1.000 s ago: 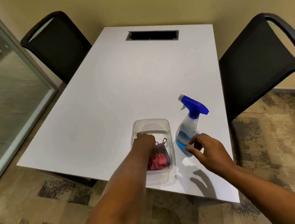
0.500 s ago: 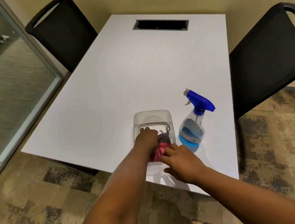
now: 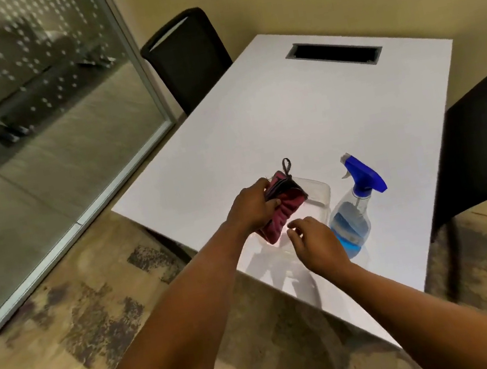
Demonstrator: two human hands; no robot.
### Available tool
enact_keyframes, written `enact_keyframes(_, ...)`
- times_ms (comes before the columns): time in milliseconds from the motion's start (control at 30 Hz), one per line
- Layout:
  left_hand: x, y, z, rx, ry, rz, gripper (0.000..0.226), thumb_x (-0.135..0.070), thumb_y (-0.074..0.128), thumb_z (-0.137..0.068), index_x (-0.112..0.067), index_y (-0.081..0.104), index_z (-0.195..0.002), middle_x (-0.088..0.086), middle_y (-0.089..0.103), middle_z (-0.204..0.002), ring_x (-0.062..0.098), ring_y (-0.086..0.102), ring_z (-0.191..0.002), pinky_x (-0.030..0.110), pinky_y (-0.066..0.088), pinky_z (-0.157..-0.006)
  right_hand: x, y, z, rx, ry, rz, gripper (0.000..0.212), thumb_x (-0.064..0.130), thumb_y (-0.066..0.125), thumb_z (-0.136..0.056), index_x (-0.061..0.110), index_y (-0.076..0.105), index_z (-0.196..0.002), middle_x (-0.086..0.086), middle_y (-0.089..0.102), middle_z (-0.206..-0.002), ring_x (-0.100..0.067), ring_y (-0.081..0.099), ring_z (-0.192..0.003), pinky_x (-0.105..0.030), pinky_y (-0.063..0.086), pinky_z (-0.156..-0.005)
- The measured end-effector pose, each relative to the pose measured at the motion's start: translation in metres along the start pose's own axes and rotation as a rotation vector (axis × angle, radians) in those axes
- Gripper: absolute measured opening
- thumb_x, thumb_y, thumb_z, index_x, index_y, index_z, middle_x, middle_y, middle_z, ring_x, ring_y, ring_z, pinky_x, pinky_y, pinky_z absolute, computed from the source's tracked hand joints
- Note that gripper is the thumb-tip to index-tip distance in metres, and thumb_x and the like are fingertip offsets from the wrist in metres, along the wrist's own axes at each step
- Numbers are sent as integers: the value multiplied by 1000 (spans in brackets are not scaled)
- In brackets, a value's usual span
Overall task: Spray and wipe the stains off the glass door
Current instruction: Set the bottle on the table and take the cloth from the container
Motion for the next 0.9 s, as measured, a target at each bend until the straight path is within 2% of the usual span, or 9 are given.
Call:
enact_keyframes(100, -6, -29, 37, -123, -24, 78, 40, -27, 62, -94, -16, 48, -129, 9, 70, -109, 31, 66, -96, 29, 41, -73, 9, -18, 2, -35, 134, -447, 31, 34, 39, -105, 21, 59, -123, -6, 66, -125, -22, 63, -108, -42, 52, -99)
enact_keyframes(167, -14, -47, 61, -209, -16, 117, 42, -23, 59, -95, -17, 43, -133, 5, 68, -102, 28, 66, -89, 28, 41, -70, 20, -20, 6, 28, 243, -790, 23, 34, 37, -105, 25, 55, -115, -8, 64, -120, -25, 63, -104, -46, 55, -94)
enact_keyframes(300, -29, -79, 112, -363, 3, 151, 46, -21, 55, -97, -20, 39, -140, 4, 69, -108, 21, 64, -88, 29, 43, -75, 56, -28, 24, 192, 374, -1226, 24, 34, 31, -106, 23, 51, -113, -4, 63, -109, -25, 67, -99, -38, 58, -80)
enact_keyframes(400, -35, -94, 148, -426, 13, 113, 46, -20, 55, -98, -24, 39, -142, 4, 70, -115, 19, 64, -91, 28, 44, -79, 83, -33, 41, 309, 314, -1333, 46, 45, 26, -107, 16, 52, -131, -7, 66, -115, -28, 67, -101, -43, 58, -84)
enact_keyframes(500, -34, -105, 182, -497, 8, 80, 44, -20, 57, -97, -25, 46, -139, 4, 65, -124, 22, 64, -104, 32, 49, -88, 104, -32, 64, 391, 280, -1352, 54, 54, 28, -104, 17, 58, -128, -9, 67, -120, -30, 67, -106, -51, 53, -97)
enact_keyframes(633, -36, -118, 237, -683, 13, -94, 38, -20, 67, -92, -14, 64, -128, 9, 50, -135, 25, 47, -124, 33, 44, -101, 126, -24, 105, 473, 299, -1501, 58, 60, 28, -101, 17, 62, -120, -11, 66, -123, -30, 66, -106, -50, 51, -98)
enact_keyframes(733, -49, -121, 289, -804, 36, -183, 35, -25, 69, -91, -12, 68, -123, 10, 54, -124, 25, 50, -115, 36, 49, -93, 137, -21, 143, 522, 307, -1600, 61, 64, 28, -99, 18, 62, -121, -11, 65, -126, -34, 64, -112, -55, 48, -101)
enact_keyframes(833, -62, -111, 337, -792, 19, -152, 37, -29, 60, -96, -15, 63, -130, 7, 57, -114, 22, 58, -99, 40, 56, -80, 143, -20, 188, 556, 303, -1634, 59, 66, 27, -98, 22, 62, -114, -11, 64, -126, -36, 62, -113, -59, 45, -102)
enact_keyframes(900, -74, -101, 371, -786, 29, -174, 38, -28, 56, -98, -17, 62, -134, 9, 61, -111, 23, 57, -98, 41, 54, -80, 149, -24, 222, 604, 289, -1675, 60, 66, 25, -99, 21, 62, -116, -11, 64, -124, -34, 62, -111, -57, 48, -98)
Point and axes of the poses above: each hand's wrist, its own z-axis away from the middle knuckle, its own y-axis out of the palm, x = y × z, the point moved 9 cm from there along -z, towards the middle knuckle
